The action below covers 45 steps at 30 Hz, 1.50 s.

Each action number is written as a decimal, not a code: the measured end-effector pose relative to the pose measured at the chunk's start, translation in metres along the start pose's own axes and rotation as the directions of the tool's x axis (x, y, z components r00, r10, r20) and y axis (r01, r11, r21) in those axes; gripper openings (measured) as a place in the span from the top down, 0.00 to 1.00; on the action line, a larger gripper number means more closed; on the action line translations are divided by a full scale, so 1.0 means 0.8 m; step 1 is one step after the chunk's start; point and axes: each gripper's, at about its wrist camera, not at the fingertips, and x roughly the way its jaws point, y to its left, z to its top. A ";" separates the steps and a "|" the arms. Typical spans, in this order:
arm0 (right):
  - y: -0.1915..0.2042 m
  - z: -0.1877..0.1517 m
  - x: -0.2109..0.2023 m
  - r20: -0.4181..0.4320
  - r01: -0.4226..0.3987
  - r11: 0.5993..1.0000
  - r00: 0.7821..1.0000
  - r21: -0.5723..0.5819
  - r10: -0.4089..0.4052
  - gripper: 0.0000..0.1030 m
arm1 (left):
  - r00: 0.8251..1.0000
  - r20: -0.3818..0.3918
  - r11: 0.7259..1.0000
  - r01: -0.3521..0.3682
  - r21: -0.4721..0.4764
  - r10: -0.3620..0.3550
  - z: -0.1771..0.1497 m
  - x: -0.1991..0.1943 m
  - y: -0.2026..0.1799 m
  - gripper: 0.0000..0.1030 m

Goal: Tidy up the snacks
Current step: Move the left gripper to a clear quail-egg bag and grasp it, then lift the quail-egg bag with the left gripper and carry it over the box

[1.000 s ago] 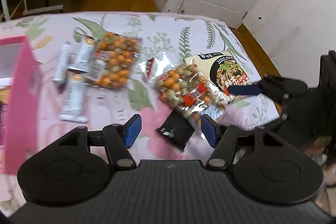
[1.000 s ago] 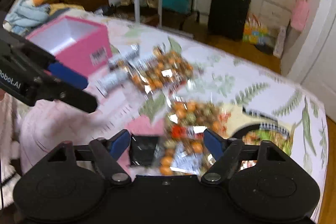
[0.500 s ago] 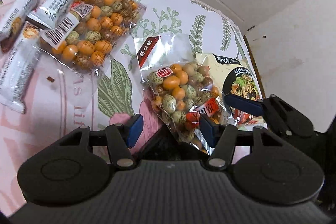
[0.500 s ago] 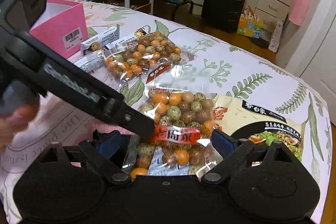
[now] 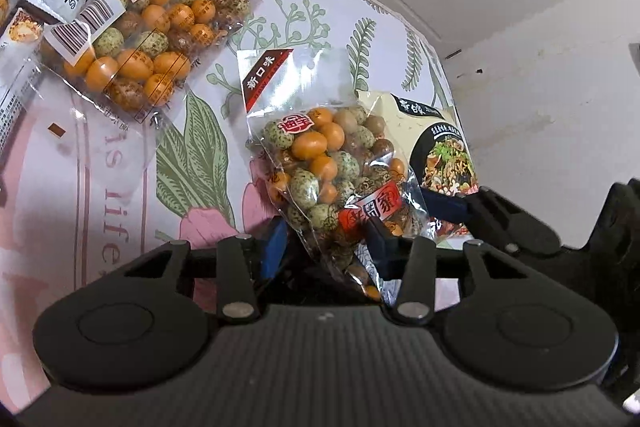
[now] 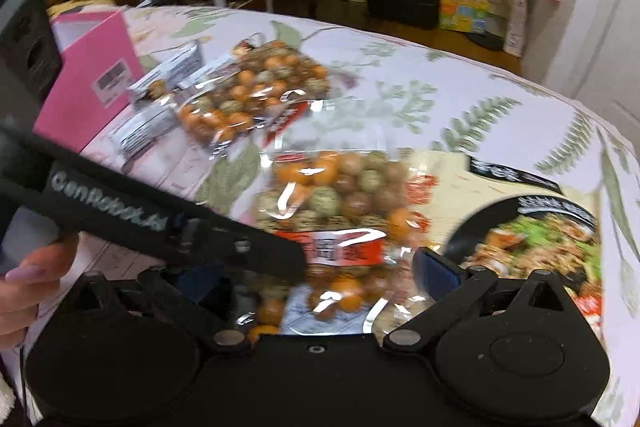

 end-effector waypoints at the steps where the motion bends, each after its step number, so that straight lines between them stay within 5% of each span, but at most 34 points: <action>1: 0.006 -0.002 0.005 0.001 0.023 1.000 1.000 -0.010 -0.023 0.00 | 1.000 0.001 1.000 0.002 -0.004 -0.002 0.000 0.000 0.001 0.58; 13: 0.027 -0.002 -0.023 -0.002 0.074 0.997 0.997 0.033 -0.074 0.19 | 0.998 -0.048 0.997 -0.042 0.060 0.045 -0.007 -0.017 -0.018 0.54; 31: 0.092 -0.002 -0.066 -0.114 -0.046 0.995 0.992 0.088 0.056 0.18 | 0.966 -0.168 0.979 -0.185 0.085 0.197 -0.050 -0.107 -0.037 0.53; 45: 0.209 -0.008 -0.104 -0.109 -0.118 0.992 0.988 -0.035 0.114 0.18 | 0.972 -0.090 0.976 -0.219 -0.023 0.216 -0.122 -0.227 0.012 0.52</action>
